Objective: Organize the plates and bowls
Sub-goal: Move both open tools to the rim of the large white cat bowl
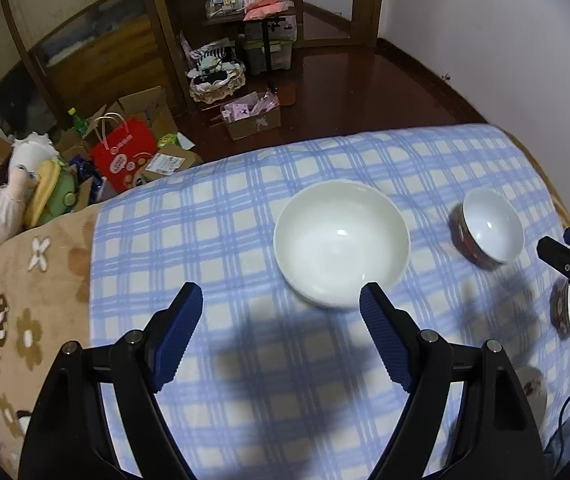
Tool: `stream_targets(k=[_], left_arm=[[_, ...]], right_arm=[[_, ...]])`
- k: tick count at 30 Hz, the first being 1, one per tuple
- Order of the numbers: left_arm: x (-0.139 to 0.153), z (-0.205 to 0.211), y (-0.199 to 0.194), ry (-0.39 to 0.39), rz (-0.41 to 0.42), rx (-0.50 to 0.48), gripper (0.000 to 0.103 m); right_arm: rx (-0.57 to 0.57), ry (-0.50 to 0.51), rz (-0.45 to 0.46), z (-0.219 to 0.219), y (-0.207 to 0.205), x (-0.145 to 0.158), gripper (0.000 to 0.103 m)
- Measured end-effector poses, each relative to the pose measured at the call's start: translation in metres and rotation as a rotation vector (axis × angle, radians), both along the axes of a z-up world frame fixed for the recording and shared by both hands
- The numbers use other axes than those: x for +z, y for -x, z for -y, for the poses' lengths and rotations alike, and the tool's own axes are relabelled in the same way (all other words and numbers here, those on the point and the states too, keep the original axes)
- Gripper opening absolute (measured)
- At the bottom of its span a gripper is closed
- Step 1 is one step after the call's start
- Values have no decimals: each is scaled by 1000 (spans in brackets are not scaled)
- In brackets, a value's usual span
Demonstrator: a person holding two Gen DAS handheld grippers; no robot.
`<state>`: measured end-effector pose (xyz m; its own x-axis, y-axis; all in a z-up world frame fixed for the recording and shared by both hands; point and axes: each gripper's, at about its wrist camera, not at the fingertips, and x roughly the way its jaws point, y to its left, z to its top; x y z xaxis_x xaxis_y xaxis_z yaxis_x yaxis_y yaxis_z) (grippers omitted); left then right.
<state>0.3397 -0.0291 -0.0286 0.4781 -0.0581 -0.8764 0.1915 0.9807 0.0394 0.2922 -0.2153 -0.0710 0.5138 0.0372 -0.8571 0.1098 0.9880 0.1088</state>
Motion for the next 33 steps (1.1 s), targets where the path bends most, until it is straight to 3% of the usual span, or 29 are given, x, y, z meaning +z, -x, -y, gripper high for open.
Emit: stream_targets(k=[4, 14, 20, 23, 26, 30, 32, 33], left_arm=[[-13, -6, -16, 1, 3, 26, 80], [-65, -18, -47, 22, -100, 66, 80], [-83, -20, -57, 49, -140, 77, 80], [-92, -19, -63, 53, -159, 76, 68], [-101, -18, -67, 56, -194, 73, 55], [-108, -13, -70, 59, -220, 48, 42], [-107, -11, -70, 50, -213, 49, 40], [-107, -10, -70, 54, -209, 49, 35]], right_arm=[[11, -11, 36, -13, -21, -3, 95], [49, -93, -22, -50, -60, -35, 93], [57, -38, -92, -79, -77, -61, 74], [49, -88, -121, -83, -81, -72, 70], [38, -124, -171, -84, -88, -85, 52], [41, -184, -211, -87, -94, -98, 46], [36, -189, -231, -89, -95, -103, 31], [35, -191, -238, -90, -95, -105, 29]])
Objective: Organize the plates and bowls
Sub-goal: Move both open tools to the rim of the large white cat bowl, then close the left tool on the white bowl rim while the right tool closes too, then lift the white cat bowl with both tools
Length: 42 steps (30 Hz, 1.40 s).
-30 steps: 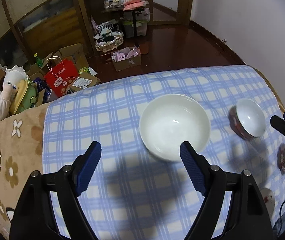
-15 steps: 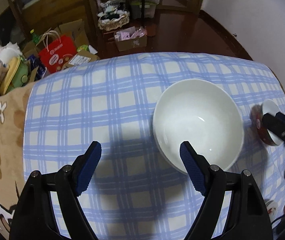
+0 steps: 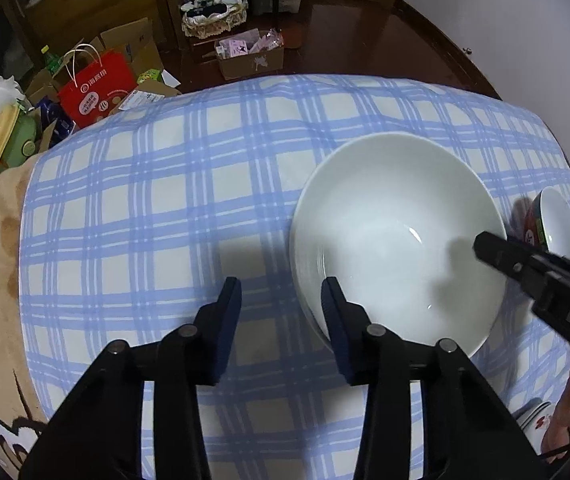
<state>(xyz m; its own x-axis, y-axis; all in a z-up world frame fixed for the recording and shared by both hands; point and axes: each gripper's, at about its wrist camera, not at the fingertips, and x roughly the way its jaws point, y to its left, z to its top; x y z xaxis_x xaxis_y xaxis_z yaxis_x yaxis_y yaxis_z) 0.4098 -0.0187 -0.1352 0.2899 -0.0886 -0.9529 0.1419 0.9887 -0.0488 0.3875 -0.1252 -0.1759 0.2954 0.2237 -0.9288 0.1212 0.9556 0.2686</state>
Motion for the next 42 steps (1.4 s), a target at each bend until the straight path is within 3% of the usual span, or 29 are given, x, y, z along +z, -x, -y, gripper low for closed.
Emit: stream_targets(k=[4, 8, 18, 28, 42], left_arm=[[-2, 9, 0, 0, -46, -19, 13], [3, 23, 9, -63, -9, -40, 12], [11, 7, 30, 26, -61, -2, 10], [39, 1, 65, 63, -35, -9, 11], [94, -1, 121, 62, 61, -33, 10]], right_arm=[[2, -27, -12, -5, 1, -1, 16], [15, 32, -45, -12, 3, -2, 10], [23, 34, -24, -12, 26, 14, 10], [27, 12, 30, -13, 59, 50, 11], [20, 48, 83, -19, 111, 102, 11]])
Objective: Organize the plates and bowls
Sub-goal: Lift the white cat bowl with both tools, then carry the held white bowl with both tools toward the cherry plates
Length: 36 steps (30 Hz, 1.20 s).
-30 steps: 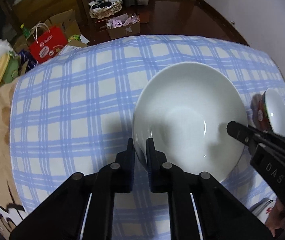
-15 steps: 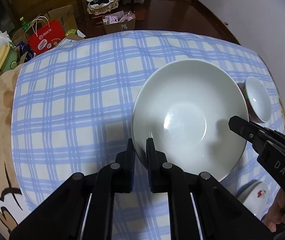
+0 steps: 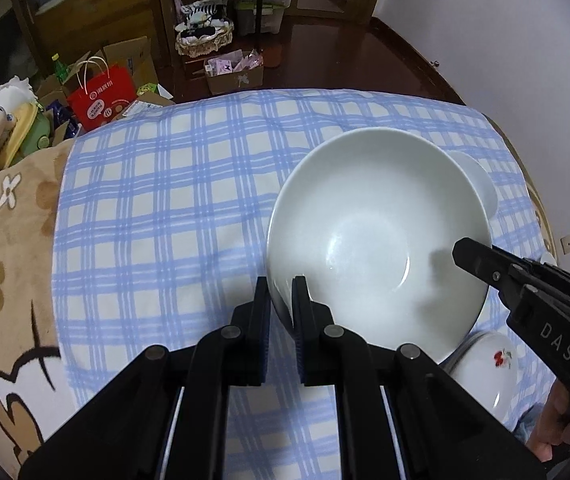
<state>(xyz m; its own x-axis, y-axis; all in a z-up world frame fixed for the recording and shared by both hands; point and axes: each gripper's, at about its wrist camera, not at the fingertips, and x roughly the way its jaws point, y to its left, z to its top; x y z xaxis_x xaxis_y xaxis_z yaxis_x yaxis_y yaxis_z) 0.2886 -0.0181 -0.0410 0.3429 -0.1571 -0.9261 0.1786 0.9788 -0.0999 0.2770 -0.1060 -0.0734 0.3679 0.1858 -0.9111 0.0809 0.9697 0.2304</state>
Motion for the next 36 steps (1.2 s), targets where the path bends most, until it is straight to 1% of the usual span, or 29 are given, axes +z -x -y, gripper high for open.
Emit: stream_targets(k=[9, 14, 19, 23, 26, 30, 33, 34, 35, 36], left_arm=[[21, -1, 40, -12, 33, -15, 10], [25, -1, 59, -9, 41, -22, 10], [18, -1, 74, -15, 30, -24, 10], [4, 2, 79, -30, 15, -26, 10], [-5, 3, 79, -17, 7, -28, 10], [-18, 8, 80, -20, 9, -43, 10], [-30, 9, 79, 1, -8, -36, 10], [-33, 8, 78, 17, -13, -34, 6], [-36, 8, 78, 64, -17, -48, 3], [-37, 10, 78, 121, -34, -67, 3]], right_arm=[[0, -16, 32, 3, 42, 19, 11], [-6, -18, 44, 4, 62, 24, 11], [-15, -19, 43, 4, 77, 21, 12], [-22, -28, 39, 4, 85, 18, 13], [-18, -7, 48, 4, 87, 16, 13], [-4, 20, 43, 3, 85, 10, 14], [12, 43, 30, 3, 82, 0, 13], [17, 47, 22, 3, 81, -5, 13], [30, 43, 12, 3, 80, -11, 14], [54, 34, -3, 0, 79, -18, 15]])
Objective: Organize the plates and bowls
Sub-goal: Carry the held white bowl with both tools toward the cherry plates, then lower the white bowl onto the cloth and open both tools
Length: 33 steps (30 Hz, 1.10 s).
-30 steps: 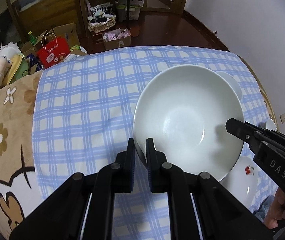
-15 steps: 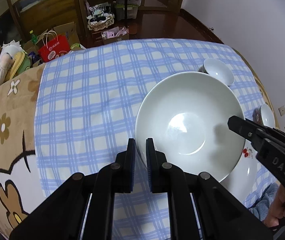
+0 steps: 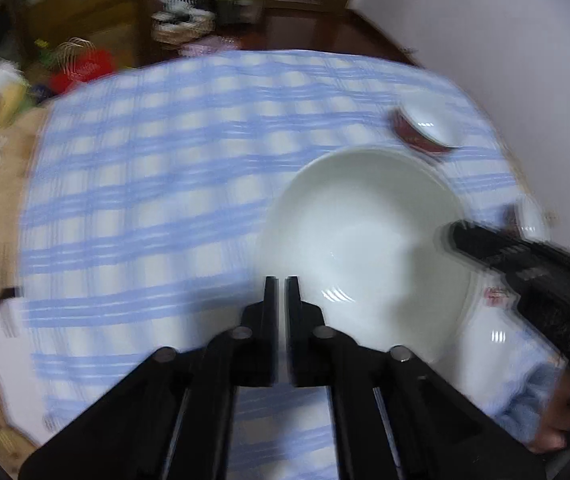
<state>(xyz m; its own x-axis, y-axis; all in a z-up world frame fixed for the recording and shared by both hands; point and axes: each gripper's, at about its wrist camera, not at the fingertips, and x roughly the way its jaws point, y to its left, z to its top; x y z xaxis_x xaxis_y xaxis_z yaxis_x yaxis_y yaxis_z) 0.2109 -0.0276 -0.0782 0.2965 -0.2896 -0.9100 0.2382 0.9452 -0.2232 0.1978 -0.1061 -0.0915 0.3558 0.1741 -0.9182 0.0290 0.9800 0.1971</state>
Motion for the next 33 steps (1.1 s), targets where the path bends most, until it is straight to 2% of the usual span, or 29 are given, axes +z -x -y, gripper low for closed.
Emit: stream_targets(k=[1, 2, 3, 4, 5, 8, 12, 22, 28, 30, 32, 33], left_arm=[[-1, 2, -1, 6, 1, -6, 3], [-2, 7, -2, -30, 18, -5, 3], [-6, 9, -4, -72, 28, 7, 3], [-12, 10, -7, -94, 11, 9, 3], [-20, 6, -11, -106, -9, 32, 3], [-34, -4, -17, -134, -30, 58, 3], [-42, -11, -24, -155, -42, 68, 4], [-29, -1, -17, -172, -4, 50, 10], [-14, 7, -14, -196, 8, 30, 14], [-5, 9, -13, -185, 13, 26, 15], [4, 13, -11, -186, 24, 18, 19], [9, 14, -10, -190, 30, 14, 22]], right_arm=[[20, 18, -14, -5, 0, -6, 16], [32, 55, -21, -10, 0, -14, 16], [28, 137, -18, -17, 2, -24, 15], [20, 192, -3, -19, 3, -27, 11], [9, 203, 8, -16, 2, -29, 10], [-29, 118, -14, 2, -3, -32, 11], [-36, 74, -42, 13, -9, -36, 11], [-72, 20, -24, 32, -9, -30, 14], [-85, 15, -25, 43, -6, -12, 14], [-86, 27, -11, 46, -4, -2, 19], [-95, 30, 9, 51, -1, 9, 35], [-103, 31, 23, 55, 1, 16, 38]])
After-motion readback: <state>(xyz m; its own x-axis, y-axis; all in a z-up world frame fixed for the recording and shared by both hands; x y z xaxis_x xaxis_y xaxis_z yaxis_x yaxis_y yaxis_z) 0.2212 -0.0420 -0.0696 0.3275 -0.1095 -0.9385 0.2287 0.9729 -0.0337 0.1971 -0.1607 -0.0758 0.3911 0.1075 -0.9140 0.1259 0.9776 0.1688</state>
